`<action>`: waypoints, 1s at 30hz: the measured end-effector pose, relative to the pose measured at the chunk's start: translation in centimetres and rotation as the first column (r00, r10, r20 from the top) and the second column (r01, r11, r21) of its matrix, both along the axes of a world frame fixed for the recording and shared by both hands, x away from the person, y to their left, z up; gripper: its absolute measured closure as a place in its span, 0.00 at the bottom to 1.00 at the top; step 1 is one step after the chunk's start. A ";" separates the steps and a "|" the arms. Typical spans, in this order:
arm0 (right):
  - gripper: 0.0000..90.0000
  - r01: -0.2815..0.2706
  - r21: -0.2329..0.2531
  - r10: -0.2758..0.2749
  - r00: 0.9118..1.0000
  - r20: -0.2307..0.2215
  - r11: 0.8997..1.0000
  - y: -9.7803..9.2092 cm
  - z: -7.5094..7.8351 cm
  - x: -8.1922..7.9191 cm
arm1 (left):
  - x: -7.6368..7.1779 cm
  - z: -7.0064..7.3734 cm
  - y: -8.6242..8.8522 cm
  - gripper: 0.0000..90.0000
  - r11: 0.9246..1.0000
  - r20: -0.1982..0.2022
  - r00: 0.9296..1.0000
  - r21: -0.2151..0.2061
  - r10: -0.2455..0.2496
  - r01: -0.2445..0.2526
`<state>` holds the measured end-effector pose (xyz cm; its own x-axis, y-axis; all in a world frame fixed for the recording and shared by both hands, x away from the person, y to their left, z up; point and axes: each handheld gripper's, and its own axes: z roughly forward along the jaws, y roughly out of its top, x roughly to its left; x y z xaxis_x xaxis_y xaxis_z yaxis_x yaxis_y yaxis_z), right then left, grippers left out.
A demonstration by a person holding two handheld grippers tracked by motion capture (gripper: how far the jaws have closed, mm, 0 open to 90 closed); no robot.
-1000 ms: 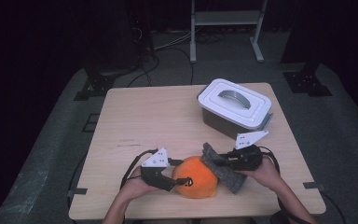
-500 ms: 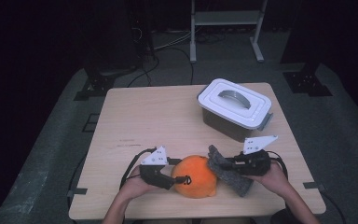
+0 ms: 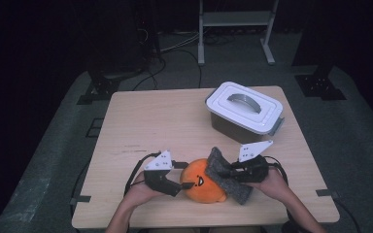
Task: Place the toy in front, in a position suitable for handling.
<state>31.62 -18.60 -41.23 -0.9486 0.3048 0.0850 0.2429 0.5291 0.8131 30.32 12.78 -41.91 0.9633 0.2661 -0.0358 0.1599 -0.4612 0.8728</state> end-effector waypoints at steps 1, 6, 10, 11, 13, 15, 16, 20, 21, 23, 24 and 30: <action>0.85 0.011 0.000 -0.011 1.000 -0.003 1.000 -0.3 -0.1 0.2 | 0.0 0.0 -0.1 0.32 1.000 -0.001 1.000 -0.004 -0.002 0.002; 0.85 0.051 0.006 -0.051 0.999 -0.016 0.999 -1.4 -0.6 0.8 | -0.2 -0.1 -0.5 0.42 1.000 0.020 1.000 -0.008 -0.011 0.011; 0.85 0.058 0.002 -0.058 0.998 0.001 0.998 -1.4 -0.3 0.5 | -0.2 -0.1 -0.7 0.48 1.000 0.021 1.000 -0.005 0.010 -0.010; 0.85 0.058 0.001 -0.058 0.998 0.017 0.998 -1.4 0.1 0.4 | -0.2 -0.1 -0.7 0.49 1.000 0.018 1.000 -0.005 0.018 -0.018; 0.85 0.051 0.020 -0.052 0.998 0.041 0.998 -1.3 0.9 0.0 | -0.1 -0.2 -0.7 0.50 0.999 0.005 0.999 -0.015 0.032 -0.032; 0.85 0.038 0.026 -0.040 0.997 0.073 0.999 -0.8 2.0 -0.5 | 0.1 -0.2 -0.9 0.50 0.998 -0.007 0.999 -0.026 0.049 -0.049; 0.85 0.027 0.030 -0.030 0.996 0.084 0.999 -0.5 2.4 -0.8 | 0.1 -0.2 -1.1 0.50 0.998 -0.009 0.998 -0.030 0.056 -0.056; 0.85 -0.013 0.017 0.011 0.993 0.116 1.000 0.8 3.2 -1.6 | 0.1 -0.1 -1.3 0.50 0.996 -0.013 0.997 -0.039 0.076 -0.076; 0.85 -0.035 -0.009 0.036 0.991 0.131 0.999 1.6 3.1 -1.9 | 0.0 -0.1 -1.3 0.50 0.996 -0.013 0.997 -0.039 0.080 -0.081; 0.85 -0.036 -0.034 0.040 0.990 0.132 0.999 1.9 2.7 -1.9 | 0.0 -0.1 -1.2 0.48 0.996 -0.015 0.997 -0.040 0.077 -0.077; 0.85 -0.033 -0.033 0.036 0.991 0.126 0.999 1.9 2.4 -1.7 | 0.1 -0.1 -1.2 0.46 0.997 -0.017 0.998 -0.040 0.068 -0.069; 0.85 0.019 -0.008 -0.018 0.993 0.116 1.000 0.9 1.9 -0.9 | -0.1 -0.2 -1.6 0.39 0.998 -0.016 0.999 -0.043 0.033 -0.034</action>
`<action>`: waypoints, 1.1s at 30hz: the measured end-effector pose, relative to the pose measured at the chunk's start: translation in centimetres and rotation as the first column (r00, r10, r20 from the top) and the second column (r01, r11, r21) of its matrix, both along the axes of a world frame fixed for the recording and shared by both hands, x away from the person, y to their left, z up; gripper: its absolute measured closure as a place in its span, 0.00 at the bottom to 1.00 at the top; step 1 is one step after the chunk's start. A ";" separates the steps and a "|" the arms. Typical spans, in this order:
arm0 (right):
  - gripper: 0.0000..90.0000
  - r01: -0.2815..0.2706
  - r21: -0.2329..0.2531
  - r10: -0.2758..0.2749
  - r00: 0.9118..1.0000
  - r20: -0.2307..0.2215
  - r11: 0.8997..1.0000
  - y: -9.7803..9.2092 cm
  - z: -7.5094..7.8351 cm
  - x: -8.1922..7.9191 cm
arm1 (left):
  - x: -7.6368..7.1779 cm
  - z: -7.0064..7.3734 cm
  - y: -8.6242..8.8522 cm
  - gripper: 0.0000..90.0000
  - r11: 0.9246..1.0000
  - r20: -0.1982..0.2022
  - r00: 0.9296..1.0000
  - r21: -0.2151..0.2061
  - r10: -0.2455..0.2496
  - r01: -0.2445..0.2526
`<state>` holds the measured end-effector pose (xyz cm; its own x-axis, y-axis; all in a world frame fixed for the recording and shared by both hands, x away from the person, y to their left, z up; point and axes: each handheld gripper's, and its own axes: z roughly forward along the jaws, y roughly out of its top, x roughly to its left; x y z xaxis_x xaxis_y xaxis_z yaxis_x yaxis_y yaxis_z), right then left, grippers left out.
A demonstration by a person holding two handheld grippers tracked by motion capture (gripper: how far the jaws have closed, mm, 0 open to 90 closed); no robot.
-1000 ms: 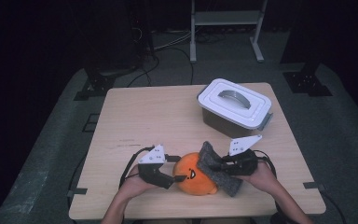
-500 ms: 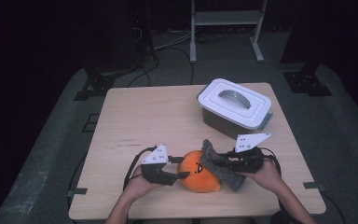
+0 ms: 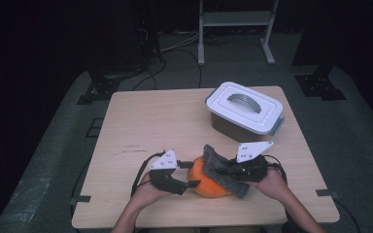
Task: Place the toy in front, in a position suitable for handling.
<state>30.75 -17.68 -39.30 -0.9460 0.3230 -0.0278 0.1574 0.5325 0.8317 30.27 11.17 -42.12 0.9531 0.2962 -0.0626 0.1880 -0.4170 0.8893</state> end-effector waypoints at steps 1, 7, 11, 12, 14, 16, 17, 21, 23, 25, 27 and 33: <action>0.85 0.005 -0.001 -0.005 1.000 -0.002 1.000 -0.1 0.0 0.0 | 0.0 0.0 -0.1 0.43 1.000 0.010 1.000 0.002 0.009 -0.009; 0.85 -0.004 0.023 0.003 0.999 0.034 1.000 -0.1 0.8 -1.1 | 0.0 0.0 -0.2 0.50 0.999 0.005 0.999 -0.001 0.049 -0.049; 0.85 -0.028 0.002 0.028 0.998 0.053 1.000 0.5 0.8 -1.8 | 0.1 0.0 -0.1 0.50 0.998 -0.001 0.998 0.001 0.065 -0.065; 0.85 -0.029 -0.006 0.030 0.998 0.053 1.000 0.6 0.6 -1.9 | 0.1 0.0 -0.1 0.50 0.998 -0.004 0.998 0.000 0.068 -0.068; 0.85 -0.029 -0.012 0.029 0.999 0.046 1.000 0.4 0.1 -2.1 | 0.1 0.0 0.0 0.50 0.998 -0.006 0.998 -0.001 0.069 -0.069; 0.85 -0.022 -0.009 0.023 0.999 0.030 1.000 0.0 -0.5 -2.2 | 0.2 -0.1 0.0 0.50 0.997 -0.008 0.997 -0.004 0.071 -0.071; 0.85 -0.017 -0.008 0.017 1.000 0.025 1.000 -0.2 -0.8 -2.3 | 0.2 -0.1 0.0 0.50 0.997 -0.010 0.997 -0.005 0.072 -0.072; 0.85 0.013 -0.010 -0.013 1.000 0.003 1.000 -1.5 -1.5 -2.5 | 0.2 -0.1 0.0 0.50 0.997 -0.012 0.997 -0.007 0.075 -0.075; 0.85 0.017 -0.011 -0.017 1.000 -0.001 1.000 -1.7 -1.5 -2.6 | 0.2 -0.1 -0.1 0.50 0.997 -0.012 0.997 -0.008 0.076 -0.076; 0.85 0.014 -0.011 -0.014 1.000 0.008 1.000 -1.6 -1.1 -2.7 | 0.2 -0.1 -0.2 0.50 0.997 -0.011 0.997 -0.010 0.073 -0.073; 0.85 0.005 -0.004 -0.005 1.000 0.022 1.000 -1.3 -0.4 -2.6 | 0.2 -0.1 -0.2 0.49 0.998 -0.006 0.998 -0.005 0.061 -0.061; 0.85 0.004 0.007 -0.004 0.999 0.039 1.000 -0.5 1.1 -0.8 | 0.0 -0.1 -0.1 0.48 0.999 0.007 0.999 0.008 0.033 -0.033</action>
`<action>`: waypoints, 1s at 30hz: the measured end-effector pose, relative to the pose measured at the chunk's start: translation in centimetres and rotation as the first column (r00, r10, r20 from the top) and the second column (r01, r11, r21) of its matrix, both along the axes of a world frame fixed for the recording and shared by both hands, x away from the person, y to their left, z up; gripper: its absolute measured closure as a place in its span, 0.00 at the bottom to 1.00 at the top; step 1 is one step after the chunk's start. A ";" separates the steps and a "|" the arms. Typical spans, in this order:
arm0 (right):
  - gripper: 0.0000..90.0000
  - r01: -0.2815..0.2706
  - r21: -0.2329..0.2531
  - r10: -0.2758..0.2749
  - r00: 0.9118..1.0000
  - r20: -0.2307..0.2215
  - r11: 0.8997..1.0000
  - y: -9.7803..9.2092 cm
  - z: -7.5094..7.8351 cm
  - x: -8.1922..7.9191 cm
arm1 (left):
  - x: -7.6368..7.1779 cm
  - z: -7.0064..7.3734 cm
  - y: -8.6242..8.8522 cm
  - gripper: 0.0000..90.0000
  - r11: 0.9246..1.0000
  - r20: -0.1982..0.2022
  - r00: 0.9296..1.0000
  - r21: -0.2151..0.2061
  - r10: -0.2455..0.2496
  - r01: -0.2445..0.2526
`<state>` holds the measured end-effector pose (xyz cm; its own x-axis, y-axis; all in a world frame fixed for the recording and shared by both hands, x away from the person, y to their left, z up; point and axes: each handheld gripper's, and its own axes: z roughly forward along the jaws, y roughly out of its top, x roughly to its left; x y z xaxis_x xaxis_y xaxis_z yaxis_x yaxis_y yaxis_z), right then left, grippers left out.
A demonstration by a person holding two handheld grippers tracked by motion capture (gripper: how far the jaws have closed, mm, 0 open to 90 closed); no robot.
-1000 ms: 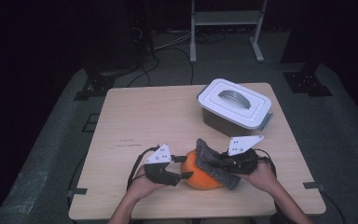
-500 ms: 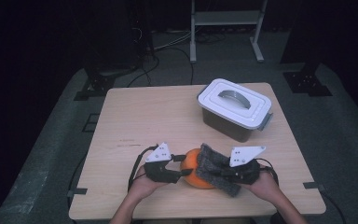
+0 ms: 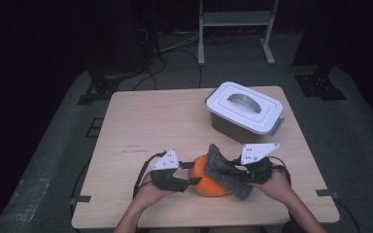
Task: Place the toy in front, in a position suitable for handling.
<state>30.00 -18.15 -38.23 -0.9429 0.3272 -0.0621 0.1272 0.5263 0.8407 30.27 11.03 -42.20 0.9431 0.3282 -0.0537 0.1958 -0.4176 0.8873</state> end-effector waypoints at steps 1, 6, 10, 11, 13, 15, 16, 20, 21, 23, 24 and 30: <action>0.85 0.002 0.000 -0.002 1.000 -0.008 1.000 0.0 0.0 0.4 | 0.0 0.0 0.0 0.48 1.000 -0.003 1.000 0.001 -0.002 0.002; 0.85 0.007 -0.013 -0.007 0.998 -0.059 1.000 0.3 -1.2 1.3 | 0.2 0.0 0.2 0.44 1.000 -0.020 1.000 -0.001 -0.007 0.007; 0.85 -0.001 0.006 0.002 0.998 -0.067 1.000 0.2 -1.7 0.6 | 0.3 0.1 0.2 0.42 1.000 -0.046 0.999 -0.027 -0.008 0.007; 0.85 -0.005 0.006 0.005 0.998 -0.069 1.000 0.2 -1.7 0.4 | 0.2 0.1 0.1 0.42 1.000 -0.043 0.999 -0.022 -0.012 0.011; 0.85 -0.010 0.005 0.011 0.997 -0.073 1.000 0.1 -1.8 0.2 | 0.1 0.0 0.0 0.44 1.000 -0.037 0.999 -0.016 -0.013 0.012; 0.85 -0.042 -0.008 0.041 0.995 -0.090 0.999 0.1 -1.8 -0.2 | 0.0 0.0 -0.2 0.45 1.000 -0.028 0.999 -0.008 -0.022 0.022; 0.85 -0.047 -0.020 0.045 0.996 -0.082 0.999 0.2 -1.5 -0.3 | -0.1 0.0 -0.3 0.45 1.000 -0.016 0.999 0.004 -0.030 0.030; 0.85 -0.046 -0.016 0.045 0.997 -0.056 0.999 0.3 -0.3 0.4 | -0.2 0.1 -0.3 0.46 0.999 -0.001 0.999 0.012 -0.043 0.043; 0.85 -0.038 -0.010 0.037 0.998 -0.057 0.999 0.2 -0.1 0.8 | -0.2 0.1 -0.3 0.46 0.999 0.005 0.999 0.018 -0.049 0.049; 0.85 -0.032 -0.003 0.032 0.998 -0.054 0.999 0.2 0.1 1.1 | -0.3 0.1 -0.2 0.46 0.999 0.002 0.999 0.015 -0.048 0.048; 0.85 -0.018 0.003 0.018 0.998 -0.064 1.000 0.1 0.3 2.1 | -0.2 0.0 -0.1 0.45 0.999 -0.001 0.999 0.016 -0.047 0.047; 0.85 -0.033 -0.023 0.030 0.993 -0.110 0.999 0.8 -1.3 2.3 | 0.1 0.2 0.0 0.41 0.999 -0.032 0.999 0.000 -0.038 0.038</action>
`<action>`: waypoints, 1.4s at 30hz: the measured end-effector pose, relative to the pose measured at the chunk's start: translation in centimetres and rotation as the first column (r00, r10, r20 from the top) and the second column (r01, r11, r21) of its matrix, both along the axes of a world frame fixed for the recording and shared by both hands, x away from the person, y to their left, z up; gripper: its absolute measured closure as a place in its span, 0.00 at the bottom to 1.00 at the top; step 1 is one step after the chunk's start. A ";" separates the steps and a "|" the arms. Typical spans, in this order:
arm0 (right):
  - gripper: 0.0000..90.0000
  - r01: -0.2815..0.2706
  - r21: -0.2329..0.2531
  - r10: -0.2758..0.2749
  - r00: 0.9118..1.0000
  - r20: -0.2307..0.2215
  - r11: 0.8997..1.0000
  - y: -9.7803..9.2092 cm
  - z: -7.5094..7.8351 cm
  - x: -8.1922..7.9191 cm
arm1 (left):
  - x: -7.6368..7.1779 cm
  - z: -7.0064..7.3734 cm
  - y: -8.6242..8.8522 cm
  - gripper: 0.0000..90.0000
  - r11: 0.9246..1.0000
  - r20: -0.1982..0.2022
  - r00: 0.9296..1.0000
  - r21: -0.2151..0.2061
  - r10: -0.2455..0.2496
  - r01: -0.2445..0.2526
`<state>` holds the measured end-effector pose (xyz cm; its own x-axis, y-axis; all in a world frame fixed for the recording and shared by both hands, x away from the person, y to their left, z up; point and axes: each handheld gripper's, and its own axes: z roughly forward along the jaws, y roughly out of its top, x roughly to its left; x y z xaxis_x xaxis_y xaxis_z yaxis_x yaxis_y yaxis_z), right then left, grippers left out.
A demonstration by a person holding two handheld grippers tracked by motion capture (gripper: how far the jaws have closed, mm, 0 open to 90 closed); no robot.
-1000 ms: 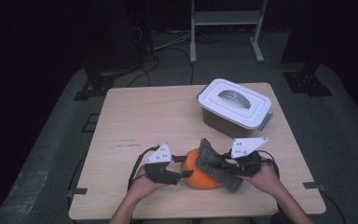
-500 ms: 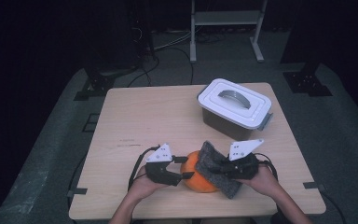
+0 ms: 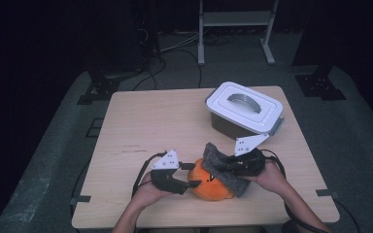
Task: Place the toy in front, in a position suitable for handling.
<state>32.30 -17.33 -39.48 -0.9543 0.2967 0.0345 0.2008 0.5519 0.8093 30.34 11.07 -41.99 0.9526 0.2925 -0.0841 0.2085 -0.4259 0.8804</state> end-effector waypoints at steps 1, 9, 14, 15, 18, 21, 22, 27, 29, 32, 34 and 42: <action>0.85 0.001 0.016 -0.001 1.000 -0.006 1.000 0.0 -0.2 -0.2 | 0.1 0.0 0.0 0.40 1.000 -0.010 1.000 -0.010 0.000 -0.001; 0.85 -0.028 0.008 0.028 1.000 0.009 1.000 0.2 0.0 -1.7 | -0.3 0.0 -0.4 0.43 1.000 0.013 1.000 0.017 -0.017 0.017; 0.85 -0.038 0.009 0.037 0.999 0.036 0.999 0.9 1.1 -0.9 | -0.6 0.0 -0.5 0.44 0.999 0.038 0.998 0.027 -0.048 0.047; 0.85 -0.038 0.011 0.038 0.999 0.037 0.999 1.1 1.2 -0.8 | -0.6 0.0 -0.5 0.44 0.998 0.042 0.998 0.031 -0.052 0.051; 0.85 -0.038 0.002 0.038 0.999 0.031 0.999 1.4 1.2 0.1 | -0.6 0.0 -0.4 0.44 0.998 0.046 0.997 0.036 -0.056 0.054; 0.85 -0.022 0.004 0.022 1.000 0.011 1.000 0.9 0.9 0.8 | -0.6 0.0 -0.4 0.44 0.998 0.044 0.997 0.035 -0.056 0.054; 0.85 -0.016 0.007 0.016 1.000 0.006 1.000 0.6 0.7 0.9 | -0.6 0.0 -0.4 0.44 0.998 0.044 0.998 0.036 -0.055 0.053; 0.85 -0.001 0.011 0.001 1.000 -0.031 1.000 -0.6 -0.1 0.7 | -0.4 -0.1 -0.3 0.43 0.998 0.039 0.998 0.033 -0.047 0.045; 0.85 -0.004 0.014 0.004 0.999 -0.037 1.000 -0.9 -0.3 0.4 | -0.3 -0.1 -0.2 0.42 0.999 0.040 0.998 0.036 -0.041 0.040; 0.85 -0.011 0.019 0.012 0.999 -0.044 1.000 -1.0 -0.5 -0.2 | -0.2 -0.2 -0.1 0.42 0.999 0.036 0.999 0.039 -0.026 0.025; 0.85 -0.016 0.019 0.017 0.999 -0.043 1.000 -0.9 -0.5 -0.6 | -0.1 -0.2 -0.1 0.42 0.999 0.033 0.999 0.043 -0.022 0.021; 0.85 -0.030 0.039 0.032 0.998 -0.047 0.999 -0.5 -0.9 -1.8 | 0.1 0.0 0.6 0.42 0.999 0.010 1.000 0.035 0.003 -0.003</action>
